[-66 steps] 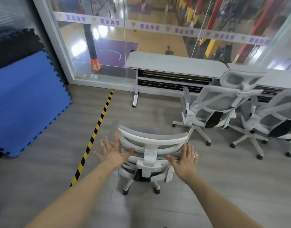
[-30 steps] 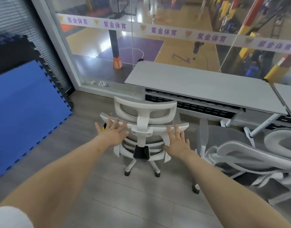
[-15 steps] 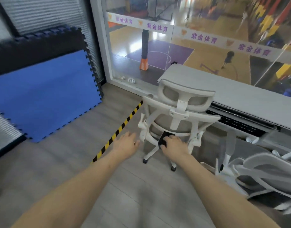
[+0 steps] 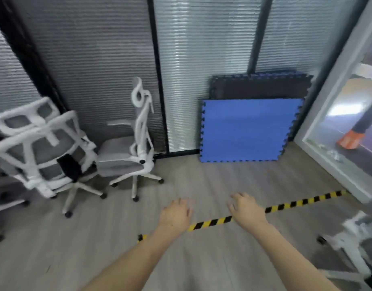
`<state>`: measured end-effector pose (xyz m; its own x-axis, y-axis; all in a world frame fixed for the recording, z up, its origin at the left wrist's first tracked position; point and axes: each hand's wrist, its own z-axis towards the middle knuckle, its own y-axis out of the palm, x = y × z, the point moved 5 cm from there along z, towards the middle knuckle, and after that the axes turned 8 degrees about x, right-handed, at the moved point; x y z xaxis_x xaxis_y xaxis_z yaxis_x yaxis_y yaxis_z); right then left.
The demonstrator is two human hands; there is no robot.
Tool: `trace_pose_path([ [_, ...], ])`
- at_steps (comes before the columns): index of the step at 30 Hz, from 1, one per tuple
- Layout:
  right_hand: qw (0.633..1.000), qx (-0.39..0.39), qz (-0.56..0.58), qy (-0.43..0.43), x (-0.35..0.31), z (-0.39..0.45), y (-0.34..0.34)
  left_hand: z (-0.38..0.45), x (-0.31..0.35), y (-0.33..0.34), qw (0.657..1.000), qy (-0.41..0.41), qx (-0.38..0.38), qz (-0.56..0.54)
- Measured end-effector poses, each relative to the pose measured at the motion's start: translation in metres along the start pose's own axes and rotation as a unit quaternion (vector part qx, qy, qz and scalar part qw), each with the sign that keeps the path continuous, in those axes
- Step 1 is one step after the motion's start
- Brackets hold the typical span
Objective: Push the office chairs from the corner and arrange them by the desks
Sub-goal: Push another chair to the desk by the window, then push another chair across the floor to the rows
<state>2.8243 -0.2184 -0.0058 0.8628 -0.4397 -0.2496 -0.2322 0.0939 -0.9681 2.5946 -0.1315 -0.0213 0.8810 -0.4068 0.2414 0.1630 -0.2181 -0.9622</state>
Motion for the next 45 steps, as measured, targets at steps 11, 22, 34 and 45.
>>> trace_pose_path([
  [11,0.976,0.007,0.060,-0.211,-0.229,0.201,0.049,0.103,-0.215,-0.083,0.979,-0.183,0.090,-0.030],
  [22,0.955,0.043,0.080,-0.282,-0.295,0.452,0.038,0.312,-0.230,-0.143,0.969,-0.213,0.126,0.000],
  [34,0.936,0.060,0.096,-0.333,-0.376,0.700,0.037,0.550,-0.266,-0.197,0.964,-0.197,0.181,-0.002],
  [45,0.871,0.026,0.007,-0.491,-0.516,0.885,0.015,0.734,-0.318,-0.263,0.952,-0.210,0.223,0.008],
])
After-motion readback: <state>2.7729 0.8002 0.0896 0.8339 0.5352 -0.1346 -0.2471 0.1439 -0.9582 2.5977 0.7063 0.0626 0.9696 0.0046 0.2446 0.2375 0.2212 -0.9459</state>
